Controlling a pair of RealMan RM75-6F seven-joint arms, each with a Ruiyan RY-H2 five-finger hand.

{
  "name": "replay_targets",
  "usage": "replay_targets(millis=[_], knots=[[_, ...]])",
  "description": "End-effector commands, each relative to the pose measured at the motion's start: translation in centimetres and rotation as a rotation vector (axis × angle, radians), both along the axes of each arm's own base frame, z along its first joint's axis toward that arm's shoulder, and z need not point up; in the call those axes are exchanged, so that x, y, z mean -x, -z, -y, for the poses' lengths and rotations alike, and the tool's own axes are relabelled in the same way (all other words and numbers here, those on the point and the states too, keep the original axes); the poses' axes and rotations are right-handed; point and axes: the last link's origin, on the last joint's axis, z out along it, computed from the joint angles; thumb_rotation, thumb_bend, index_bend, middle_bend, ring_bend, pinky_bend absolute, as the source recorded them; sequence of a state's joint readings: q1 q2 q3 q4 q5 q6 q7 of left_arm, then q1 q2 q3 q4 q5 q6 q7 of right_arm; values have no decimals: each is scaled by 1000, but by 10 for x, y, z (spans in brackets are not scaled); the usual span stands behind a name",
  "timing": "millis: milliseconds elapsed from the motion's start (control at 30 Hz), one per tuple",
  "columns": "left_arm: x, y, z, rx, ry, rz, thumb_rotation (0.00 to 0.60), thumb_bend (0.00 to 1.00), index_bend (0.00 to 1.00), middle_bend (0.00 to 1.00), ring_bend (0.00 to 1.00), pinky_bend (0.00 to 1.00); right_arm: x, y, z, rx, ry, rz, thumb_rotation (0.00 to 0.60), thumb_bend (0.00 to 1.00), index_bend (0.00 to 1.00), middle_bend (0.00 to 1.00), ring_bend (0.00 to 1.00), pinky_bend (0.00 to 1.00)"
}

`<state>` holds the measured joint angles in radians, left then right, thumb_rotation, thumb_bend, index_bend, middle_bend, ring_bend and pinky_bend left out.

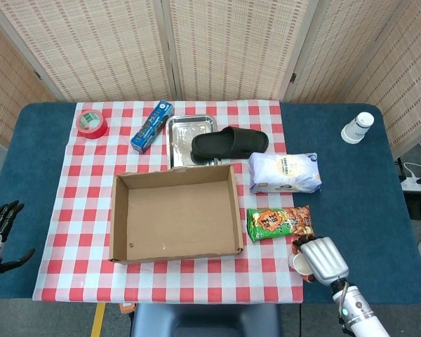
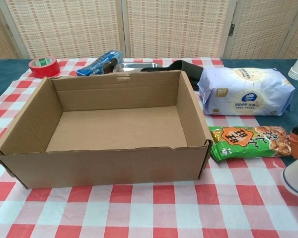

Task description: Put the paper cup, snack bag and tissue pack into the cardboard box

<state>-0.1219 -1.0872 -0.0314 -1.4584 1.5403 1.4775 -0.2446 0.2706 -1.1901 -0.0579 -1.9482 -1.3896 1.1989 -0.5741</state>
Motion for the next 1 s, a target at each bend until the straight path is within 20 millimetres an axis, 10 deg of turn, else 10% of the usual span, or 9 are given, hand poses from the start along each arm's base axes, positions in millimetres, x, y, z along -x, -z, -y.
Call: replay_targets(millis=[33,433,1000], knots=[[0,1,0,2,1,-2,600,220,0,0,0,0,-18,-25,10,74,-51,-1,600,0,696,436,427,593],[-1,4,-1,8,-3,-15,600,221,0,0,0,0,-130,-55,80,151,-291,33,600,0,678,437,428,594],[3,-1,-3,-11,-20,-2,600,221,0,0,0,0,-236,56,157,-30,-367,279,600,0,616,437,395,591]])
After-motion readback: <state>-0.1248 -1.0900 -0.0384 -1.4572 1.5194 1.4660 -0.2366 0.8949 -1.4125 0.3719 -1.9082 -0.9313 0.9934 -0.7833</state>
